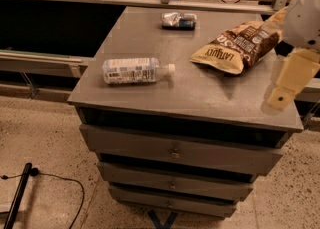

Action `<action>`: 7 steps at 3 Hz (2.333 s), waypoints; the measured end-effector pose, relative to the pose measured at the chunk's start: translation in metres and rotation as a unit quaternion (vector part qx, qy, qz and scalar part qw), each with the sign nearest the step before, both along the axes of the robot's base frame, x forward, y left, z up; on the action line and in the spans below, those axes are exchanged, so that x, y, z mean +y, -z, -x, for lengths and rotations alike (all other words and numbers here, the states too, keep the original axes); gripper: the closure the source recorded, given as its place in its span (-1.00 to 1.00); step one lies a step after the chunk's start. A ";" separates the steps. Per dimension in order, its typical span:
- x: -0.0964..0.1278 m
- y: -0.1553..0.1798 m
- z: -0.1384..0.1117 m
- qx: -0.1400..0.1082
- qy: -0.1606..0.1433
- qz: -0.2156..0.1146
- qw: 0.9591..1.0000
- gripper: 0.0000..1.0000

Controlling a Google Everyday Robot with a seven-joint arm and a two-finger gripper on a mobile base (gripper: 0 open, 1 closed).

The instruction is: Move blue plastic bottle near redbull can

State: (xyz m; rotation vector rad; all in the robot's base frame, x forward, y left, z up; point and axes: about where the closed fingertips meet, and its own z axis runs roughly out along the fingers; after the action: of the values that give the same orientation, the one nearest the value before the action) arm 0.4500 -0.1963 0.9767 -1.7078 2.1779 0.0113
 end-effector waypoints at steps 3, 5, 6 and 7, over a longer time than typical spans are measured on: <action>0.074 0.034 -0.052 -0.025 -0.038 -0.134 0.990 -1.00; 0.093 0.044 -0.079 -0.072 -0.021 -0.131 0.988 -1.00; 0.104 0.059 -0.092 -0.068 -0.005 -0.155 0.985 -1.00; 0.131 0.082 -0.117 -0.049 -0.016 -0.187 0.981 -1.00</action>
Offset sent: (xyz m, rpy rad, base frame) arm 0.0611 0.0792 -0.0379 0.3540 -0.0086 0.1311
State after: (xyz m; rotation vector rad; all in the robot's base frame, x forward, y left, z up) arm 0.5667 -0.0657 0.8950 -1.4943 1.9300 0.3168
